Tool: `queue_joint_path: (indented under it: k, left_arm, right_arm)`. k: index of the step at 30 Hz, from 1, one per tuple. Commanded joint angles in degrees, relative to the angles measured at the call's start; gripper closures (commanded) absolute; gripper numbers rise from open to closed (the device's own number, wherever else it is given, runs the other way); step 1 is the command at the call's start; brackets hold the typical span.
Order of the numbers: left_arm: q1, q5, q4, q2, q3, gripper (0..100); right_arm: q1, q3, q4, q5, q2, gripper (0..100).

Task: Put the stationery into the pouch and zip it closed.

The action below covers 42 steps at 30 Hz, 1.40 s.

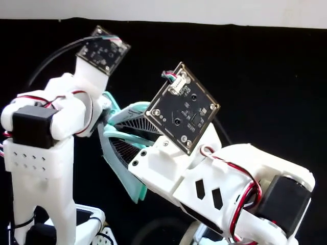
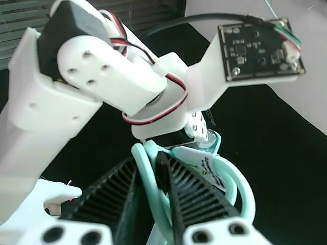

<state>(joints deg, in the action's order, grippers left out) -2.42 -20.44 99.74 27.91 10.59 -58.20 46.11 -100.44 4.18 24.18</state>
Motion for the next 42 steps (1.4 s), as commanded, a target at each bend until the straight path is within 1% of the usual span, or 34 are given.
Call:
queue_joint_path:
  k: [1,4,7,12,17,22,28,33,38,42]
  left_arm:
    - [-0.48,-0.88,-0.53,-0.22,-0.22,99]
    - [-0.13,-0.79,-0.79,-0.22,-0.22,99]
    - [2.86,-0.18,-0.97,-0.22,0.84,99]
    - [9.27,4.13,-0.97,-0.22,4.97,99]
    - [11.38,6.86,-0.97,-0.22,5.23,99]
    - [13.93,11.78,-2.29,-0.31,5.05,99]
    - [15.60,16.97,-2.55,-0.31,5.32,99]
    - [15.60,19.96,-2.55,-0.31,5.05,99]
    - [15.60,20.92,-2.55,-0.31,5.05,99]
    - [15.60,21.98,-2.55,-0.31,5.05,99]
  right_arm:
    - [0.57,1.36,-0.48,0.35,0.40,99.1]
    - [0.92,1.36,-0.48,0.35,0.40,99.1]
    - [4.53,1.36,-0.48,0.26,0.40,99.1]
    - [11.56,1.36,-0.48,0.26,0.40,99.1]
    - [14.99,1.36,-0.48,0.26,0.40,99.1]
    - [17.80,1.36,-0.48,0.26,0.40,99.1]
    - [21.93,1.71,-0.48,0.26,0.40,99.1]
    - [25.54,1.36,-0.48,0.26,3.03,99.1]
    - [28.70,1.27,-0.48,0.26,5.85,99.1]
    - [29.49,1.19,-0.48,0.26,6.64,99.1]
